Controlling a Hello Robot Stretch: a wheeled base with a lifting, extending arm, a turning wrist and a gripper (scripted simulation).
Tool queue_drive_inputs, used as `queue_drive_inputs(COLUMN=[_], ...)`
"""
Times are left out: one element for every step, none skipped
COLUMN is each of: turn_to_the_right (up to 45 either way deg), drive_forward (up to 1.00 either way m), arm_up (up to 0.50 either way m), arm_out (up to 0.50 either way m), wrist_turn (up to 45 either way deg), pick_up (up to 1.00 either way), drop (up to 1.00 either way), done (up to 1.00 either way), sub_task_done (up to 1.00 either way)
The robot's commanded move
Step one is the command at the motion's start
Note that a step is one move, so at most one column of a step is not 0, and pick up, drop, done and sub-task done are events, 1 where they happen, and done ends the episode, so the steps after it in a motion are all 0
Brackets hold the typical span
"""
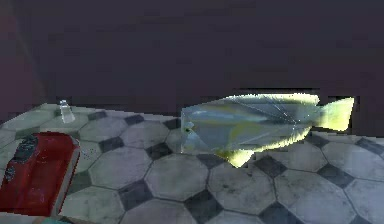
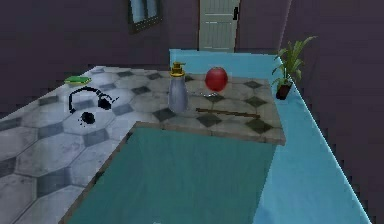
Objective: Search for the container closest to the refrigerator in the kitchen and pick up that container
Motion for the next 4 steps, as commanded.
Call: queue_drive_inputs(turn_to_the_right=[0.0, 0.0, 0.0, 0.0], drive_forward=[0.0, 0.0, 0.0, 0.0], arm_up=[0.38, 0.0, 0.0, 0.0], arm_out=[0.0, 0.5, 0.0, 0.0], wrist_turn=[0.0, 0.0, 45.0, 45.0], pick_up=[0.0, 0.0, 0.0, 0.0], drop=[0.0, 0.0, 0.0, 0.0], done=[0.0, 0.0, 0.0, 0.0], sub_task_done=[0.0, 0.0, 0.0, 0.0])
